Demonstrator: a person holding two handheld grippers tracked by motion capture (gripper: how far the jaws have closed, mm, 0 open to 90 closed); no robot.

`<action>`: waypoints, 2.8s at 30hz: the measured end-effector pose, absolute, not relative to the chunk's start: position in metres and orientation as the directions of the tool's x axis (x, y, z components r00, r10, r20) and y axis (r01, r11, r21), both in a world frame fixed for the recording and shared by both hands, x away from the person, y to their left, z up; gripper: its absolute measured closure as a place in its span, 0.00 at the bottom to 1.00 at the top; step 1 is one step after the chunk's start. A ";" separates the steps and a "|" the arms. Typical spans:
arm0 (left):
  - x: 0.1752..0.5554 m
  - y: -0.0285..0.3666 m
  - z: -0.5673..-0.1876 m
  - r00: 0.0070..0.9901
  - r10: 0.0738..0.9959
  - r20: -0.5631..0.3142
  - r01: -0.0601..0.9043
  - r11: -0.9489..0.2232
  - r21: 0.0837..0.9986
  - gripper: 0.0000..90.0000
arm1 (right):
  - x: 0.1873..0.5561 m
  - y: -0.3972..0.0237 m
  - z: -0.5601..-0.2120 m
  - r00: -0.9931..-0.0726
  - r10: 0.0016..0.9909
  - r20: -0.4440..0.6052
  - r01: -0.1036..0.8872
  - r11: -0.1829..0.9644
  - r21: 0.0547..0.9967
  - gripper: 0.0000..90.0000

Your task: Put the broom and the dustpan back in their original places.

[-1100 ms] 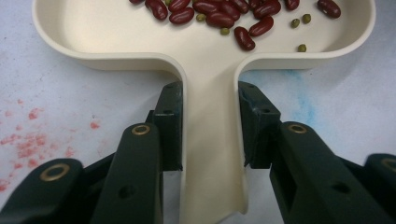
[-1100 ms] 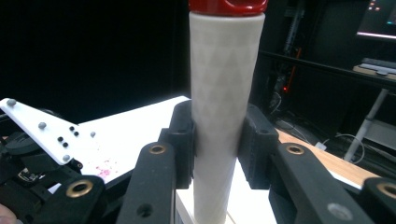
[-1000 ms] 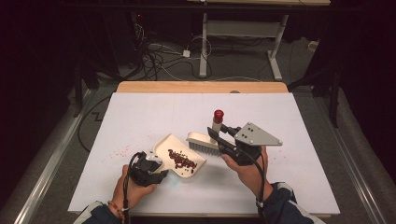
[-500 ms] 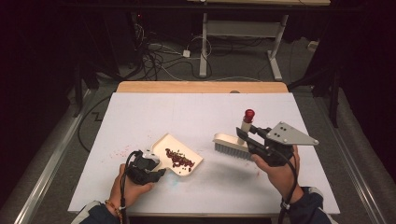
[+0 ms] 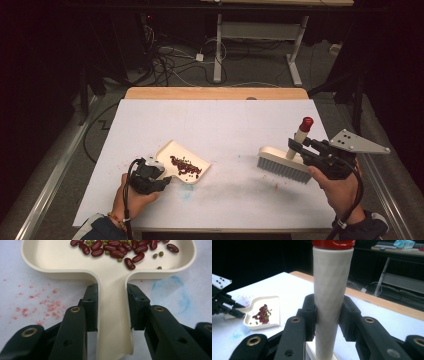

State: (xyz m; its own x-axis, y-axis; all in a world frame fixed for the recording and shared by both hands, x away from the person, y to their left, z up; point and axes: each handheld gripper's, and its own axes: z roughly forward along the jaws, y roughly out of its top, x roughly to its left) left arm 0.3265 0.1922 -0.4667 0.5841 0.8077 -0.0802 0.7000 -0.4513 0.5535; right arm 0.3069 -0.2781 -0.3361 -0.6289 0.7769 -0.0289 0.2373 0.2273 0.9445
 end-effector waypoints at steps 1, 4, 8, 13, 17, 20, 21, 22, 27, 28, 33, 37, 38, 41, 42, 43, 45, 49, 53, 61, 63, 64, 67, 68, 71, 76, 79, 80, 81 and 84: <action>0.327 0.194 -0.467 0.579 0.811 -0.081 0.703 -0.447 0.553 0.71 | 0.307 -0.280 -0.336 -0.635 0.772 -0.027 0.252 0.240 0.937 0.78; 0.328 0.199 -0.467 0.559 0.825 -0.083 0.714 -0.428 0.555 0.71 | 0.307 -0.285 -0.338 -0.665 0.747 0.010 0.290 0.246 0.925 0.78; 0.331 0.205 -0.467 0.534 0.842 -0.076 0.724 -0.408 0.557 0.71 | 0.309 -0.289 -0.343 -0.704 0.707 0.060 0.352 0.273 0.895 0.78; 0.334 0.210 -0.468 0.507 0.859 -0.066 0.731 -0.388 0.561 0.71 | 0.315 -0.288 -0.352 -0.729 0.679 0.086 0.407 0.329 0.852 0.78; 0.335 0.212 -0.468 0.490 0.870 -0.060 0.737 -0.376 0.561 0.71 | 0.327 -0.285 -0.358 -0.735 0.669 0.113 0.432 0.333 0.838 0.78; 0.336 0.214 -0.469 0.472 0.880 -0.058 0.742 -0.361 0.564 0.71 | 0.337 -0.284 -0.360 -0.726 0.677 0.125 0.447 0.326 0.833 0.78; 0.336 0.214 -0.470 0.466 0.883 -0.059 0.745 -0.356 0.564 0.71 | 0.340 -0.283 -0.360 -0.722 0.681 0.124 0.449 0.324 0.832 0.78; 0.337 0.215 -0.470 0.458 0.887 -0.061 0.749 -0.348 0.564 0.71 | 0.343 -0.283 -0.361 -0.718 0.685 0.125 0.452 0.322 0.832 0.78; 0.338 0.216 -0.472 0.424 0.904 -0.053 0.759 -0.323 0.565 0.71 | 0.361 -0.282 -0.366 -0.708 0.691 0.142 0.472 0.314 0.824 0.77; 0.338 0.216 -0.472 0.414 0.908 -0.056 0.764 -0.314 0.563 0.71 | 0.364 -0.281 -0.367 -0.706 0.693 0.144 0.476 0.314 0.821 0.77; 0.343 0.220 -0.472 0.366 0.929 -0.057 0.779 -0.273 0.564 0.71 | 0.378 -0.279 -0.371 -0.699 0.696 0.163 0.503 0.316 0.804 0.76; 0.347 0.221 -0.473 0.332 0.941 -0.068 0.785 -0.236 0.573 0.71 | 0.391 -0.274 -0.376 -0.681 0.715 0.160 0.520 0.318 0.793 0.74; 0.348 0.221 -0.473 0.328 0.942 -0.072 0.786 -0.230 0.574 0.71 | 0.394 -0.273 -0.378 -0.671 0.725 0.153 0.522 0.317 0.792 0.74; 0.348 0.220 -0.473 0.314 0.946 -0.076 0.785 -0.214 0.581 0.69 | 0.405 -0.267 -0.382 -0.646 0.751 0.137 0.538 0.320 0.780 0.72; 0.348 0.220 -0.473 0.315 0.946 -0.079 0.785 -0.213 0.581 0.67 | 0.408 -0.265 -0.384 -0.639 0.758 0.132 0.540 0.319 0.779 0.72; 0.347 0.219 -0.473 0.319 0.945 -0.077 0.784 -0.217 0.582 0.66 | 0.411 -0.264 -0.386 -0.631 0.764 0.132 0.546 0.317 0.776 0.72; 0.347 0.219 -0.474 0.322 0.943 -0.083 0.784 -0.217 0.581 0.66 | 0.417 -0.262 -0.390 -0.619 0.773 0.136 0.555 0.309 0.772 0.71; 0.345 0.219 -0.475 0.328 0.938 -0.110 0.790 -0.209 0.577 0.65 | 0.426 -0.258 -0.396 -0.594 0.796 0.115 0.568 0.314 0.761 0.70; 0.341 0.214 -0.476 0.349 0.929 -0.126 0.792 -0.221 0.569 0.64 | 0.433 -0.257 -0.401 -0.575 0.810 0.119 0.584 0.303 0.753 0.70; 0.334 0.212 -0.474 0.360 0.926 -0.117 0.785 -0.232 0.574 0.62 | 0.443 -0.257 -0.409 -0.553 0.825 0.117 0.600 0.297 0.743 0.70; 0.333 0.213 -0.473 0.363 0.924 -0.124 0.781 -0.229 0.580 0.63 | 0.444 -0.257 -0.411 -0.555 0.824 0.118 0.601 0.298 0.742 0.70; 0.332 0.213 -0.473 0.364 0.923 -0.126 0.778 -0.227 0.585 0.63 | 0.444 -0.257 -0.411 -0.554 0.824 0.117 0.600 0.297 0.743 0.70; 0.328 0.214 -0.471 0.378 0.918 -0.117 0.766 -0.239 0.596 0.63 | 0.446 -0.255 -0.413 -0.548 0.829 0.109 0.600 0.299 0.742 0.70; 0.327 0.213 -0.470 0.381 0.918 -0.109 0.763 -0.246 0.598 0.63 | 0.447 -0.254 -0.413 -0.547 0.830 0.107 0.601 0.300 0.741 0.70; 0.327 0.213 -0.470 0.384 0.917 -0.108 0.759 -0.247 0.602 0.64 | 0.449 -0.251 -0.416 -0.544 0.834 0.095 0.598 0.305 0.741 0.69; 0.323 0.212 -0.468 0.388 0.915 -0.108 0.754 -0.248 0.608 0.63 | 0.449 -0.249 -0.418 -0.526 0.847 0.076 0.603 0.309 0.736 0.69; 0.320 0.210 -0.465 0.407 0.909 -0.088 0.730 -0.266 0.630 0.61 | 0.452 -0.249 -0.422 -0.495 0.867 0.049 0.613 0.309 0.727 0.67; 0.319 0.210 -0.464 0.419 0.904 -0.086 0.717 -0.271 0.642 0.61 | 0.454 -0.249 -0.424 -0.480 0.877 0.037 0.620 0.309 0.721 0.67; 0.317 0.209 -0.463 0.429 0.899 -0.084 0.705 -0.276 0.653 0.60 | 0.455 -0.250 -0.427 -0.472 0.881 0.033 0.630 0.311 0.712 0.67; 0.314 0.207 -0.460 0.453 0.890 -0.054 0.675 -0.302 0.673 0.57 | 0.459 -0.250 -0.434 -0.435 0.900 0.009 0.647 0.306 0.698 0.63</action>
